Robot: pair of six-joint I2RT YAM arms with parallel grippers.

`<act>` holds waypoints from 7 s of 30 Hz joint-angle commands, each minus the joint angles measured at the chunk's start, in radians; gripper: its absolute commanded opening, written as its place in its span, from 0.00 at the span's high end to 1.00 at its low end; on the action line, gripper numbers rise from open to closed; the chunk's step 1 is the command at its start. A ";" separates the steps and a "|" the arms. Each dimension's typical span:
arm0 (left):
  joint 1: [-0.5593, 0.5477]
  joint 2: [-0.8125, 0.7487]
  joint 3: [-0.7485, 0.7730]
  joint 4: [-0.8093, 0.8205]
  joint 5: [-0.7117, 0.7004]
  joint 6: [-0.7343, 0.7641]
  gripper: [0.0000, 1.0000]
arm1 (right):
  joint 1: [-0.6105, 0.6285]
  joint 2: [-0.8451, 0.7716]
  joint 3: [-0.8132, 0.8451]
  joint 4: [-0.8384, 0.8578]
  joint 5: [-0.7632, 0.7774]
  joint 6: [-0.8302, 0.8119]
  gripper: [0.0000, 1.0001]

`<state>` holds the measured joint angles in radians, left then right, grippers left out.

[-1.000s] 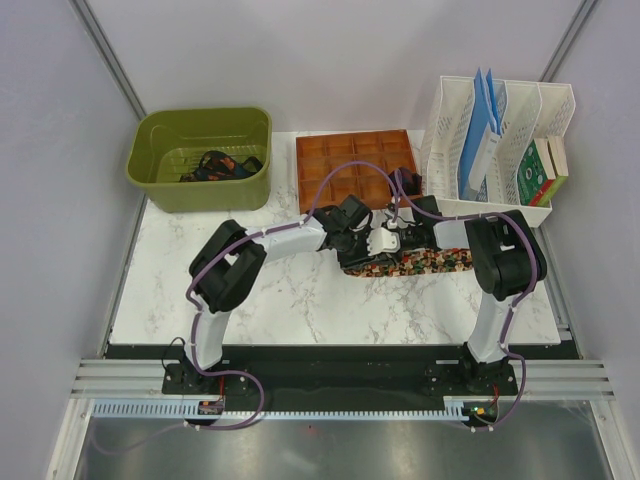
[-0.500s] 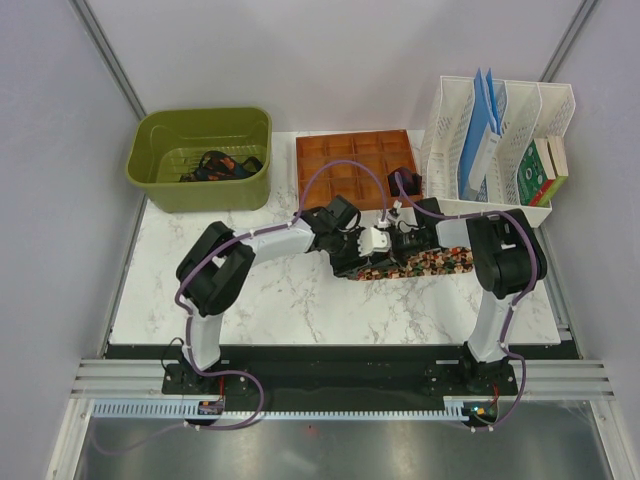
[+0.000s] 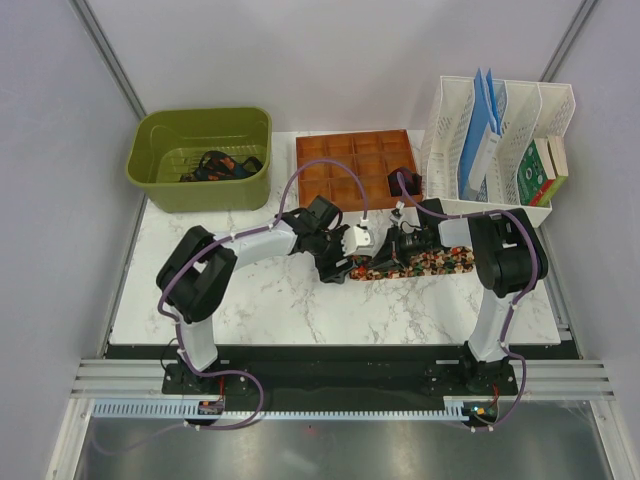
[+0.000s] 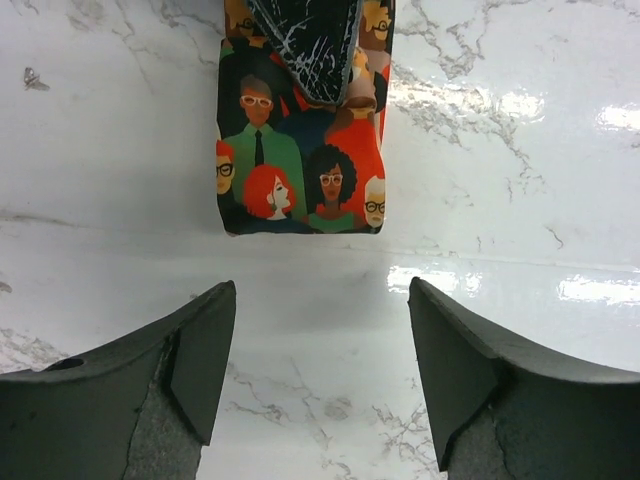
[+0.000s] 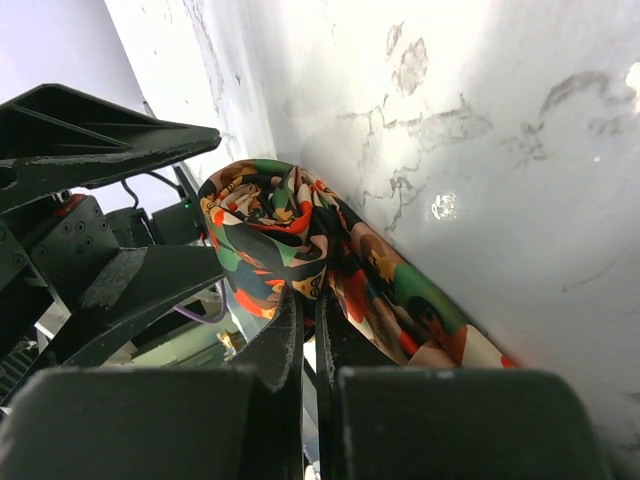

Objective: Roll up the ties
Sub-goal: Roll the tie at the center of the board.

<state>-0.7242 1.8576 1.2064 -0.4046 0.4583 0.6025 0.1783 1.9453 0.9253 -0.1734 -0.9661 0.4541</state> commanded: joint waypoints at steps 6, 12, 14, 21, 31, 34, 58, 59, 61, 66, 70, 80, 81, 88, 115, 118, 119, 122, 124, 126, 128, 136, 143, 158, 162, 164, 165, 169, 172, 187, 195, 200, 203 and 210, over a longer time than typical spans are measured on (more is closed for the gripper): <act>-0.007 0.006 -0.005 0.141 0.066 0.040 0.19 | -0.007 0.061 -0.025 -0.081 0.204 -0.123 1.00; -0.021 0.040 0.060 0.178 0.062 0.034 0.15 | -0.007 0.069 -0.025 -0.080 0.195 -0.130 1.00; -0.030 0.051 0.080 0.182 0.069 0.023 0.15 | -0.008 0.070 -0.023 -0.075 0.190 -0.127 1.00; -0.047 0.072 0.102 0.214 0.068 0.009 0.18 | -0.008 0.064 -0.028 -0.066 0.178 -0.120 1.00; -0.073 0.133 0.108 0.161 0.049 0.083 0.34 | -0.007 0.058 -0.031 -0.061 0.175 -0.115 1.00; -0.073 0.132 0.094 0.147 0.039 0.108 0.48 | -0.007 0.055 -0.031 -0.063 0.172 -0.112 1.00; -0.072 0.138 0.065 0.099 0.005 0.131 0.78 | -0.043 0.000 0.029 -0.107 0.133 -0.069 0.62; -0.072 0.137 0.065 0.098 0.003 0.129 0.78 | -0.043 0.003 0.030 -0.100 0.123 -0.062 0.62; -0.072 0.138 0.064 0.093 0.005 0.131 0.78 | -0.045 0.010 0.035 -0.080 0.113 -0.042 0.62; -0.072 0.137 0.062 0.092 0.008 0.132 0.78 | -0.043 0.017 0.027 -0.026 0.096 0.004 0.62; -0.072 0.141 0.064 0.090 0.011 0.128 0.78 | -0.037 0.027 0.021 0.008 0.083 0.035 0.67; -0.061 0.103 0.048 0.085 0.002 0.111 0.61 | -0.034 0.026 0.004 -0.053 0.142 -0.029 1.00; -0.051 0.089 0.050 0.085 0.014 0.105 0.56 | -0.034 0.024 0.000 -0.066 0.148 -0.064 1.00; 0.020 -0.033 0.016 0.085 0.109 0.056 0.26 | -0.033 0.024 -0.020 -0.087 0.242 -0.135 1.00; -0.006 -0.020 0.005 0.093 0.132 0.082 0.50 | 0.110 0.098 -0.071 0.166 0.273 0.083 1.00; -0.024 0.012 0.047 0.090 0.128 0.060 0.53 | 0.119 0.095 -0.069 0.166 0.267 0.089 1.00; -0.032 0.020 0.065 0.090 0.125 0.054 0.53 | 0.122 0.093 -0.071 0.166 0.267 0.089 1.00; -0.049 0.052 0.094 0.087 0.117 0.042 0.53 | 0.127 0.089 -0.074 0.166 0.265 0.092 1.00; -0.058 0.071 0.105 0.086 0.112 0.034 0.53 | 0.130 0.087 -0.072 0.166 0.262 0.095 1.00; -0.075 0.106 0.127 0.076 0.092 0.023 0.53 | 0.136 0.087 -0.069 0.166 0.260 0.100 1.00; -0.092 0.138 0.142 0.063 0.073 0.019 0.53 | 0.138 0.087 -0.065 0.166 0.253 0.098 1.00; -0.118 0.195 0.143 0.020 -0.007 0.049 0.52 | 0.139 0.064 -0.052 0.146 0.231 0.054 0.94; -0.126 0.249 0.160 -0.062 -0.061 0.069 0.61 | 0.130 0.035 0.027 0.011 0.227 -0.034 0.85; -0.129 0.270 0.171 -0.137 -0.078 0.123 0.68 | 0.043 -0.097 0.107 -0.215 0.173 -0.109 0.48; -0.130 0.275 0.182 -0.158 -0.086 0.138 0.69 | 0.026 -0.105 0.106 -0.236 0.159 -0.124 0.45; -0.129 0.276 0.185 -0.168 -0.089 0.151 0.69 | 0.007 -0.109 0.107 -0.250 0.159 -0.137 0.44; -0.130 0.276 0.186 -0.171 -0.090 0.155 0.69 | -0.003 -0.112 0.109 -0.264 0.150 -0.146 0.44; -0.129 0.285 0.200 -0.197 -0.089 0.168 0.70 | -0.034 -0.135 0.103 -0.276 0.126 -0.161 0.43; -0.129 0.287 0.205 -0.203 -0.090 0.168 0.70 | -0.034 -0.149 0.093 -0.258 0.107 -0.137 0.43; -0.118 0.270 0.209 -0.224 -0.104 0.149 0.68 | 0.023 -0.054 0.006 -0.018 0.144 0.011 0.74; -0.084 0.212 0.196 -0.250 -0.115 0.145 0.68 | 0.023 -0.026 0.000 -0.028 0.162 -0.025 1.00; -0.081 0.172 0.190 -0.247 -0.081 0.118 0.43 | 0.023 0.003 -0.005 -0.026 0.196 -0.058 1.00; -0.067 0.123 0.180 -0.202 -0.044 0.094 0.28 | 0.023 0.009 -0.008 -0.028 0.211 -0.078 1.00; -0.026 0.026 0.099 -0.077 -0.023 0.059 0.15 | 0.023 0.021 -0.017 -0.034 0.257 -0.112 1.00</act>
<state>-0.7773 1.9625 1.3430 -0.5262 0.4129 0.7055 0.1936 1.9202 0.9371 -0.1940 -0.8669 0.4240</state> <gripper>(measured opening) 0.842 0.010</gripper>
